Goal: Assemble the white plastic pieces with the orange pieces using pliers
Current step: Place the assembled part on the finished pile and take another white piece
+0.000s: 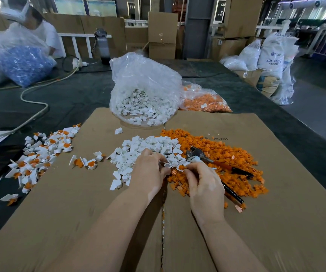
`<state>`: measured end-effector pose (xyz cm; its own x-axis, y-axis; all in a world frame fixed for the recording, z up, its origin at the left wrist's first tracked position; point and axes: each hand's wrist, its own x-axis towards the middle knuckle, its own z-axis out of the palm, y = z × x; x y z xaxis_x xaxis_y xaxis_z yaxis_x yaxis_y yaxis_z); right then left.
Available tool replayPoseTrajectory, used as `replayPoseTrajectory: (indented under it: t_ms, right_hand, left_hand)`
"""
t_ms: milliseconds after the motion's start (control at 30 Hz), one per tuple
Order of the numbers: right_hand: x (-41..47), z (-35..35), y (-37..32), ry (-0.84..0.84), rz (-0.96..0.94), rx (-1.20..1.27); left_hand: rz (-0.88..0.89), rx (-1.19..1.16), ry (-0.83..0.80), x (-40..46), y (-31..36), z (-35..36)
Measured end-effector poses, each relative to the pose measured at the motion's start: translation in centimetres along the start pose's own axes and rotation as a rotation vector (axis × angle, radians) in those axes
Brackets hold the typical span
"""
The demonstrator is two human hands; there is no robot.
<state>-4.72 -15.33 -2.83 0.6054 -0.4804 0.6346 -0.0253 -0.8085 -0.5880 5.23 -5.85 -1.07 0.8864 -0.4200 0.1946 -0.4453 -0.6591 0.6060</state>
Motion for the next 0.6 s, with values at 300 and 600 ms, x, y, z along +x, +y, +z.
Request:
replayPoseTrajectory:
  t_ms: [300,600]
  right_hand:
    - [-0.1,0.1,0.2,0.007,-0.02,0.003]
    - [-0.1,0.3,0.3,0.029,-0.001,0.041]
  left_hand:
    - [0.021,-0.004,0.012,-0.3,0.3,-0.2]
    - [0.019,-0.439,0.062,-3.5,0.8,-0.1]
